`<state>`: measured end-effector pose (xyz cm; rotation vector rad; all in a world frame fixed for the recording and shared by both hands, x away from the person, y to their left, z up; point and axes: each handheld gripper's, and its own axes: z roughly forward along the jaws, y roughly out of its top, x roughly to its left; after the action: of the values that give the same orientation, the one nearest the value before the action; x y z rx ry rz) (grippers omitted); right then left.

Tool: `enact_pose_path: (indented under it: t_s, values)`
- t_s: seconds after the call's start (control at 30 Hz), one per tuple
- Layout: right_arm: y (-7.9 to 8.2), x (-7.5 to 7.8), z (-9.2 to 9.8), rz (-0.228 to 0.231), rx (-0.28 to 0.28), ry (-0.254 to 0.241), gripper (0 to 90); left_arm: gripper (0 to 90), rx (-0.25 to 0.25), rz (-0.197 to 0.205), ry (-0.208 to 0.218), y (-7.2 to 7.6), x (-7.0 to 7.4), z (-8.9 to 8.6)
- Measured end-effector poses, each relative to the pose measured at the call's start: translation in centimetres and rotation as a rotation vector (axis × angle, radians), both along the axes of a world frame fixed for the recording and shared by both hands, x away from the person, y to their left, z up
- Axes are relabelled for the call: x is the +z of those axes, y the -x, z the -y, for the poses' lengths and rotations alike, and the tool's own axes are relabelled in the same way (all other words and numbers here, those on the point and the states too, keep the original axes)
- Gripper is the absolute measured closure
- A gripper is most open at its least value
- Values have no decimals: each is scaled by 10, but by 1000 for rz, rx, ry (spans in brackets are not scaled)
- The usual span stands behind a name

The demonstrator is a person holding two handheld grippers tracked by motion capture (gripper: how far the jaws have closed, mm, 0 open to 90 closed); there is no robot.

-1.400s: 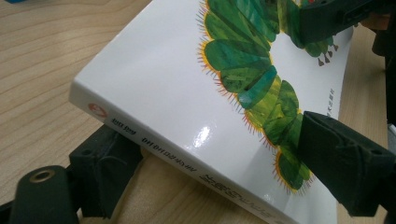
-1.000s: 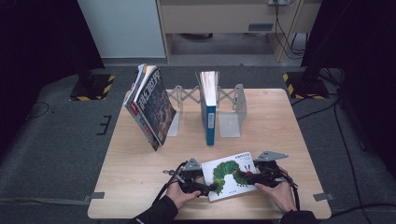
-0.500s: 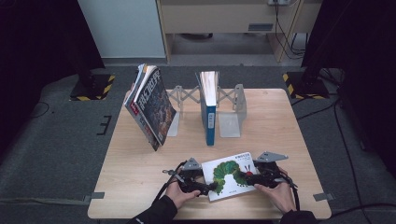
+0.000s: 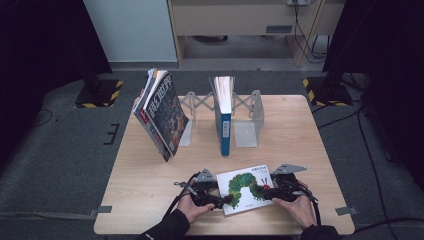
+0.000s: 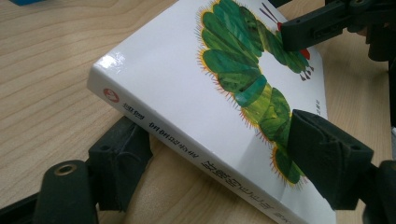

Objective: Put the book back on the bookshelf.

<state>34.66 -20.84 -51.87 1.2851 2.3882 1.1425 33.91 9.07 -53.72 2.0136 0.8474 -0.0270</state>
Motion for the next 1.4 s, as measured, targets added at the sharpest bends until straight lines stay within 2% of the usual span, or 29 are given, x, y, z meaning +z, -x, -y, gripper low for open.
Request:
enact_pose_path:
  t_s: [0.17, 0.43, 0.77, 0.83, 0.97, 1.07, 1.17, 1.3, 1.4]
  values:
    - [-1, 1, 2, 16, -11, -18, 286, 217, 2, -6, 8, -1, 0, -1]
    - [-4, 0, -1, 45, -4, -43, 314, 221, -1, -18, 22, -2, -1, -3]
    - [-3, -2, -3, 61, -8, -92, 346, 222, 0, -31, 41, -4, -1, -4]
    - [-4, -3, -3, 60, -7, -95, 346, 222, -3, -28, 34, -4, -1, -4]
    - [-4, -3, -1, 33, 6, -90, 327, 228, -1, -29, 35, -4, -1, -4]
    - [-2, -3, 1, 5, 5, -69, 273, 235, 0, -33, 41, -4, -1, -5]
    - [-1, -3, 3, -11, 10, -65, 270, 244, 4, -40, 49, -4, -2, -5]
    - [0, -6, 4, -47, 7, -102, 278, 267, 20, -54, 66, -5, -2, -7]
    - [0, -8, 2, -57, 12, -109, 272, 282, 26, -59, 73, -6, -3, -7]
